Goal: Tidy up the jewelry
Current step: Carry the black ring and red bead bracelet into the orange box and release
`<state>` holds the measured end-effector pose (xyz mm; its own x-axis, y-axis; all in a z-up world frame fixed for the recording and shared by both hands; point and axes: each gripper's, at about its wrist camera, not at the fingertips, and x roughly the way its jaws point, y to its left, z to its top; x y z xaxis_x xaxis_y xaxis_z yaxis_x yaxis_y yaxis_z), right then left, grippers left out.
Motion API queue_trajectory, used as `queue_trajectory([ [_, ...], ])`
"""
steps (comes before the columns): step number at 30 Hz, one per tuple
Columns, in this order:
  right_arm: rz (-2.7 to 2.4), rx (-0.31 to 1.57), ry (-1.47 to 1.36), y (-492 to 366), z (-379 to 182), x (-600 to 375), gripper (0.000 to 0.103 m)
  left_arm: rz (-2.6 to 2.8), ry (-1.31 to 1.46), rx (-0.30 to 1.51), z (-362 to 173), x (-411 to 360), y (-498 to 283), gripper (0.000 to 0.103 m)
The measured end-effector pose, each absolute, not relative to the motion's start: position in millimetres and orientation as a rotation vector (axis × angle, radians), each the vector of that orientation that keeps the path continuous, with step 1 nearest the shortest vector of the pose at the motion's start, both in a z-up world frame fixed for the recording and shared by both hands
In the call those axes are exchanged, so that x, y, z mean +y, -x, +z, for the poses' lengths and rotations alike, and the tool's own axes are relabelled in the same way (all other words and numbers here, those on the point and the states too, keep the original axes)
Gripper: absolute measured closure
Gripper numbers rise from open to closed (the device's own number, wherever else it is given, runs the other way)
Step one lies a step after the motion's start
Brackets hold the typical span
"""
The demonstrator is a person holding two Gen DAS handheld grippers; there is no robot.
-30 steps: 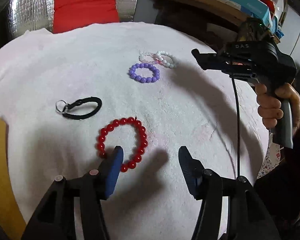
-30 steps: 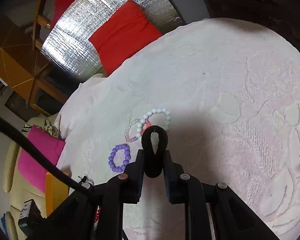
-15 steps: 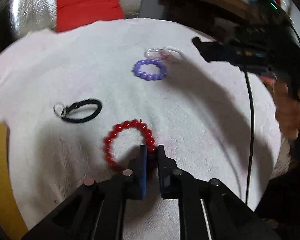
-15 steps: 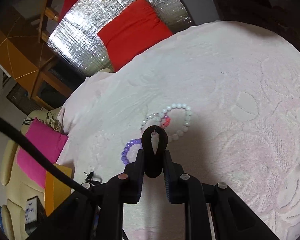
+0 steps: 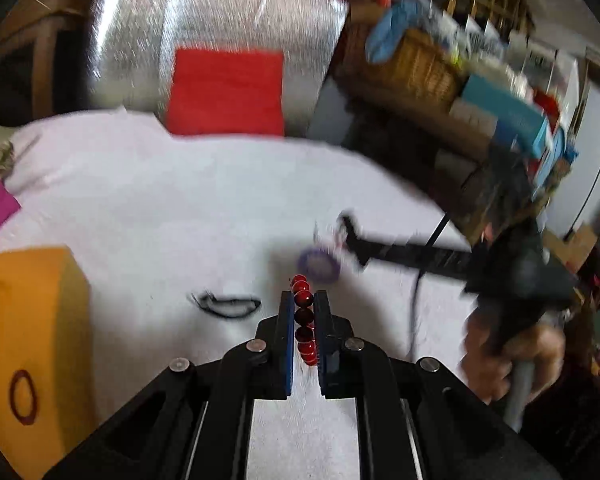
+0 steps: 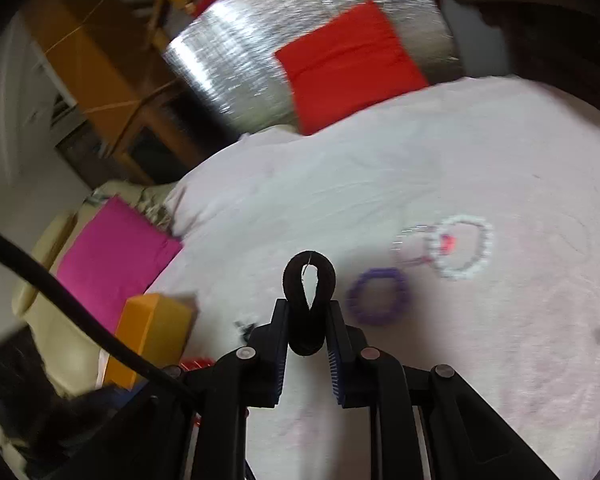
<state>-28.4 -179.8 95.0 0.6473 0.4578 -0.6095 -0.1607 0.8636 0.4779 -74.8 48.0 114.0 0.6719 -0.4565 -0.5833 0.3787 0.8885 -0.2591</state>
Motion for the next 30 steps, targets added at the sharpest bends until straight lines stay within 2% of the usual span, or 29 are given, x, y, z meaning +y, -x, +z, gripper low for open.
queue_trajectory([
  [7,0.473,0.775,-0.33,41,102,-128,0.084,-0.349,0.21,0.48,170,113,113,0.094],
  [11,0.549,0.76,-0.304,48,109,-94,0.084,-0.241,0.244,0.436,179,158,137,0.094],
  [23,0.79,0.756,-0.226,69,114,31,0.083,0.071,0.3,0.572,124,247,141,0.094],
  [30,0.827,0.784,-0.204,58,99,70,0.083,0.102,0.299,0.672,92,253,144,0.094],
])
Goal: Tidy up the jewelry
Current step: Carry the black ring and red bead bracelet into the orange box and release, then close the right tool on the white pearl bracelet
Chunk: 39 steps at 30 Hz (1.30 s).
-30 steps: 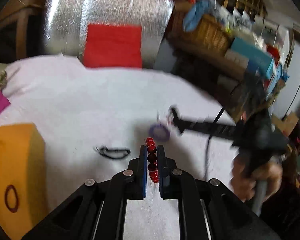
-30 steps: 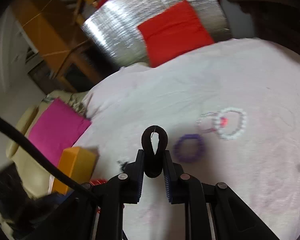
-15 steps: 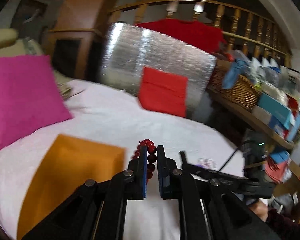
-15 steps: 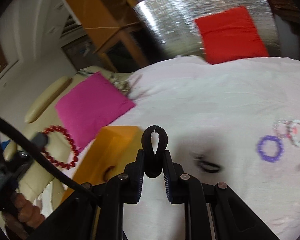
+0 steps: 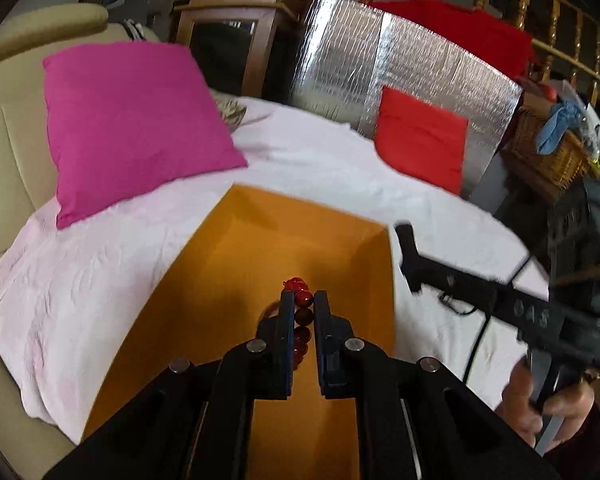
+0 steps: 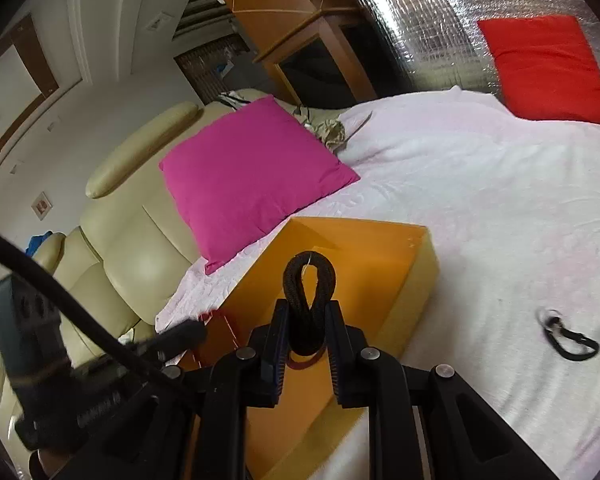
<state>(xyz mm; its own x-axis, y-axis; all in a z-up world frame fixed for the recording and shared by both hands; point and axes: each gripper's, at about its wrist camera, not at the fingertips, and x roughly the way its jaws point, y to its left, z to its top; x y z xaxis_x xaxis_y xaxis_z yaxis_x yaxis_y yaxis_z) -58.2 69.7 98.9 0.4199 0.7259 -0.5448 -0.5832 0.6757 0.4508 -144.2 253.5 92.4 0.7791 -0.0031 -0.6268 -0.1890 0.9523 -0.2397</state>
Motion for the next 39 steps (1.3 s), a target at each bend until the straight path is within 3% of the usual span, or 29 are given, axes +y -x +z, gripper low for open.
queue_trajectory([
  [7,0.822,0.808,-0.15,49,83,96,0.083,0.133,0.273,0.758,70,252,142,0.093],
  [15,0.761,0.832,-0.115,41,70,105,0.076,0.096,0.279,0.849,48,248,136,0.093],
  [17,0.74,0.834,-0.123,38,70,102,0.054,0.113,0.287,0.857,47,249,134,0.093],
  [18,0.738,0.829,-0.142,37,71,99,0.049,0.119,0.287,0.857,47,250,134,0.093],
  [23,0.729,0.798,-0.201,36,80,83,0.048,0.157,0.274,0.86,47,250,131,0.089],
  [28,0.69,0.791,-0.215,33,87,63,0.048,0.185,0.236,0.826,52,239,126,0.058],
  [39,0.548,0.772,-0.223,35,101,-24,0.048,0.189,0.117,0.643,83,178,118,0.039],
])
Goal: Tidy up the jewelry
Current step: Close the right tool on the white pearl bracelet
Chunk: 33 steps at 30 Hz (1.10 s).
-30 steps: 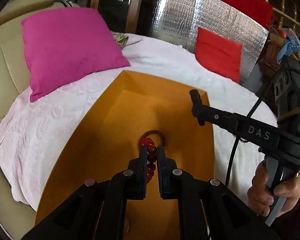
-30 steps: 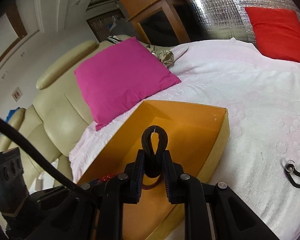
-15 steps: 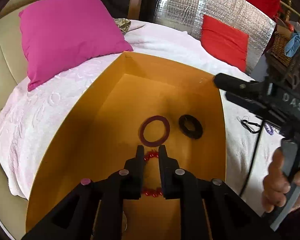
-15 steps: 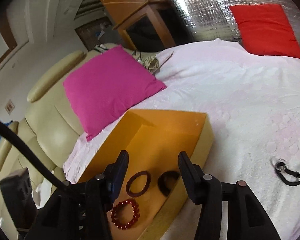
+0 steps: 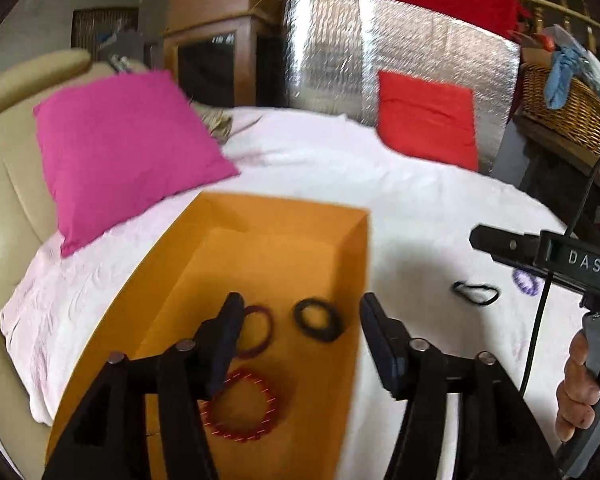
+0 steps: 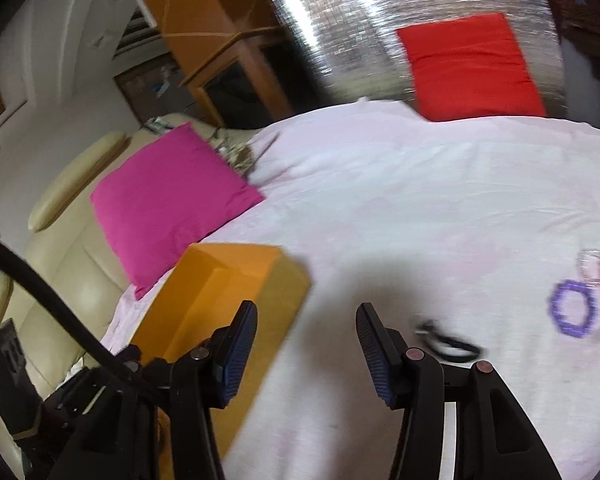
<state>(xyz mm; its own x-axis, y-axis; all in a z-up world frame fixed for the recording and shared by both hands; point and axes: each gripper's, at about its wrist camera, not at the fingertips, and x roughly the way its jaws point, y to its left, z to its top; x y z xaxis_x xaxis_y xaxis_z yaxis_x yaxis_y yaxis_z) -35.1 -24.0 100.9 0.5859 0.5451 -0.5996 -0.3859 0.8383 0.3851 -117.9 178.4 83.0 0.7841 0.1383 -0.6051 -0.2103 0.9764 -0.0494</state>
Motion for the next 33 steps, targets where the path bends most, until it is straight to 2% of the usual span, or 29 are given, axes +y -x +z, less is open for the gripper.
queue_trajectory([
  [7,0.444,0.752,-0.235,37,111,-93,0.048,0.115,0.039,0.6,89,127,108,0.036],
  [21,0.212,0.751,-0.371,35,104,-245,0.048,-0.044,-0.035,0.681,74,32,80,0.032],
  [26,0.139,0.785,-0.439,18,82,-283,0.069,-0.086,-0.112,0.714,64,2,77,0.032],
  [33,0.053,0.818,-0.429,-15,52,-287,0.07,-0.111,-0.198,0.745,51,-8,76,0.032],
])
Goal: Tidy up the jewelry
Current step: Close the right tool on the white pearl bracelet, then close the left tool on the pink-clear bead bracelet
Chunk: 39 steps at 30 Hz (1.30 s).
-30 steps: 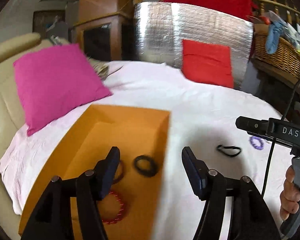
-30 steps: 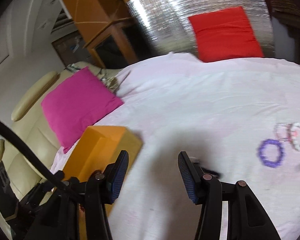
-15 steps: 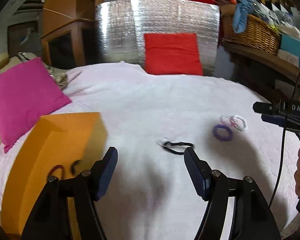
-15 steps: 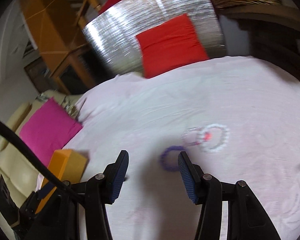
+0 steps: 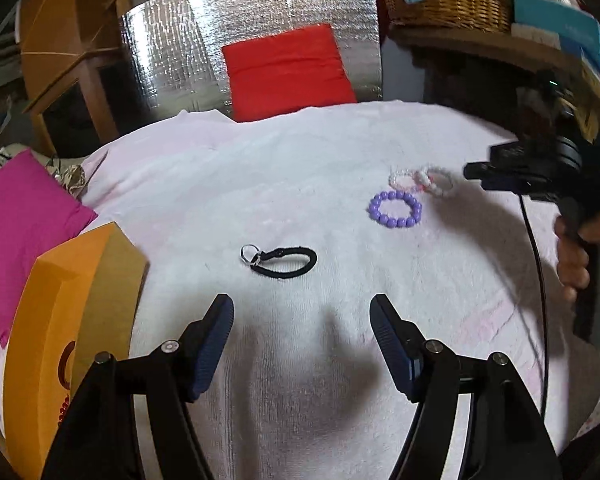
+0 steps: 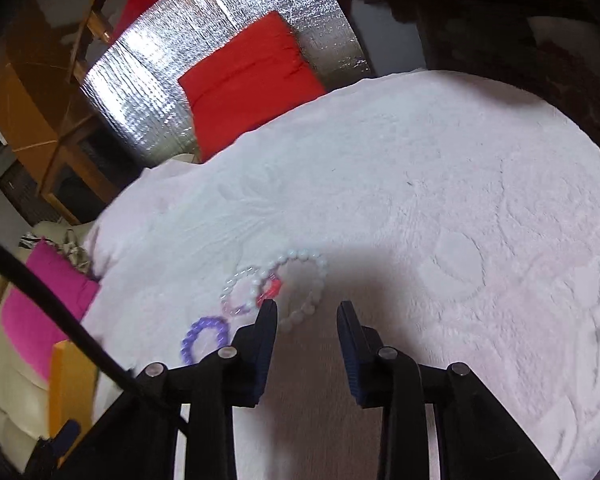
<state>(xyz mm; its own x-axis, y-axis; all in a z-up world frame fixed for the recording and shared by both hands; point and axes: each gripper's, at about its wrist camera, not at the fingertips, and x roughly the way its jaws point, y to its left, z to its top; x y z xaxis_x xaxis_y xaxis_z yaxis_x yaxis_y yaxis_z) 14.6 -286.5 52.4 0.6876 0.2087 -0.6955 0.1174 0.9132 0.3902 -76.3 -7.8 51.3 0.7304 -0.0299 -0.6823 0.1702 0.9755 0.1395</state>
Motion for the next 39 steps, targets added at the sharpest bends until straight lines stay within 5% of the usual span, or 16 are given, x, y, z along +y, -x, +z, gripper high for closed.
queue_trajectory([
  [7,-0.036,0.845,-0.357,-48,33,-271,0.071,-0.097,-0.225,0.761,44,4,71,0.032],
  [12,-0.08,0.852,-0.279,-56,31,-262,0.092,-0.099,-0.219,0.766,43,8,67,0.032],
  [27,-0.003,0.923,-0.369,-20,33,-297,0.092,-0.17,-0.149,0.758,42,-19,54,0.032],
  [39,-0.012,0.989,-0.425,-15,22,-323,0.092,-0.37,-0.039,0.847,50,-88,-48,0.031],
])
